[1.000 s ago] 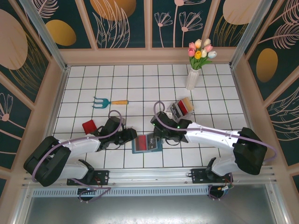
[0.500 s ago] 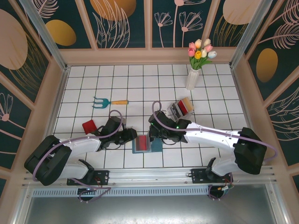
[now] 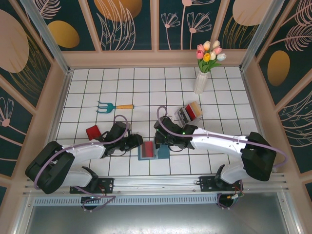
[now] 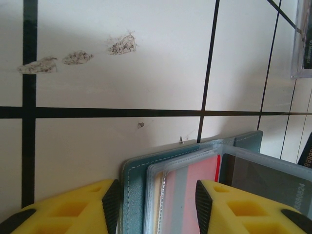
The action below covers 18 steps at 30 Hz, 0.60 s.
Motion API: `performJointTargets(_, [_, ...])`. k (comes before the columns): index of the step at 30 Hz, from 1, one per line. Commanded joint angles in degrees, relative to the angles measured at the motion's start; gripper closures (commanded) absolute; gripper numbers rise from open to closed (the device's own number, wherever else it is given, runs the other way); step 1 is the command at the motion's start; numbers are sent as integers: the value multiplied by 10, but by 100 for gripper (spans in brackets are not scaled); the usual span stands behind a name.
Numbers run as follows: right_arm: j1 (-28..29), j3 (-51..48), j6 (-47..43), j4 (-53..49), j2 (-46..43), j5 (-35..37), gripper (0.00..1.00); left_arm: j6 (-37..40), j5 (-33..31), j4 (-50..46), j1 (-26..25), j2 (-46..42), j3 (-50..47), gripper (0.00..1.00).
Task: Put the credit cards into the card holder
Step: Flip over the card slot in the card holder.
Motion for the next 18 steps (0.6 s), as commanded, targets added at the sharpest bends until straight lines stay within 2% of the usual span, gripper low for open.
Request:
performJointTargets(1, [4,11,-4,-13,-15,22,100,12,-3,-11,-6,2,2,54])
performJointTargets(6, [2,-13,-17,68,-26,-47,100,8,-3,-5,-6,3,-2,54])
performJointTargets(11, [5,16,-19,23,17,-33,100,7,-2,-5,-6,1,0,56])
performJointTargets(18, [5,18,1,-9,-7,19,100,10,-6,-11,-6,0,-2,57])
